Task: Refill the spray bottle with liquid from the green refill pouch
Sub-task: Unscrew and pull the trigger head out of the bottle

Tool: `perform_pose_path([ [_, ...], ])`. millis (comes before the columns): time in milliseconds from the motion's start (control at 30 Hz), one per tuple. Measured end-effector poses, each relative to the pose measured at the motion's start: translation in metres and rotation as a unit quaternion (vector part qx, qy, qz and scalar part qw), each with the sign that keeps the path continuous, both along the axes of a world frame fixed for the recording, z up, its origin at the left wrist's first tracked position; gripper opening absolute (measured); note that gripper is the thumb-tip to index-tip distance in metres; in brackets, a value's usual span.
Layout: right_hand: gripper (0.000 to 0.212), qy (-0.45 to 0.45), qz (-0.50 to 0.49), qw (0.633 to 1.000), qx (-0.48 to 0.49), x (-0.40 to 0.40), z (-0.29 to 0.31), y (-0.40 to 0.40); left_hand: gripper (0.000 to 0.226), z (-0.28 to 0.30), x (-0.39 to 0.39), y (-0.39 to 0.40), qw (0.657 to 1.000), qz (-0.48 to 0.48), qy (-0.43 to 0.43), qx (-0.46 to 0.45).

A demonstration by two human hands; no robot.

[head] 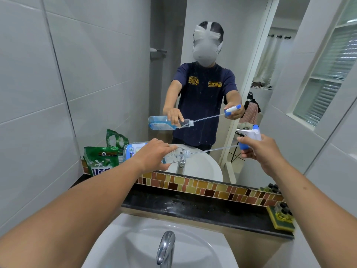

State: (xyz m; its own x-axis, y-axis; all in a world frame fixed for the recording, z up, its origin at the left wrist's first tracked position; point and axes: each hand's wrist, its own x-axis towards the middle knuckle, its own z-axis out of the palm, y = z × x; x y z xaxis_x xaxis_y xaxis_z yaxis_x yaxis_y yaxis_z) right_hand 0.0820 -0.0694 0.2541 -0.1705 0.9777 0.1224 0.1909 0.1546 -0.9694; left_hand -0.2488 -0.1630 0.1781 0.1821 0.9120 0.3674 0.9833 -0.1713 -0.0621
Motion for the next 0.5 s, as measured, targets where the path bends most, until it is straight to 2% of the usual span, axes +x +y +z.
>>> perform_pose_path([
  [500,0.047,0.008,-0.009,1.000,-0.003,0.0015,-0.0027,0.0030,0.069,-0.0055,0.0026,0.0072,1.000,0.006,-0.019,-0.010],
])
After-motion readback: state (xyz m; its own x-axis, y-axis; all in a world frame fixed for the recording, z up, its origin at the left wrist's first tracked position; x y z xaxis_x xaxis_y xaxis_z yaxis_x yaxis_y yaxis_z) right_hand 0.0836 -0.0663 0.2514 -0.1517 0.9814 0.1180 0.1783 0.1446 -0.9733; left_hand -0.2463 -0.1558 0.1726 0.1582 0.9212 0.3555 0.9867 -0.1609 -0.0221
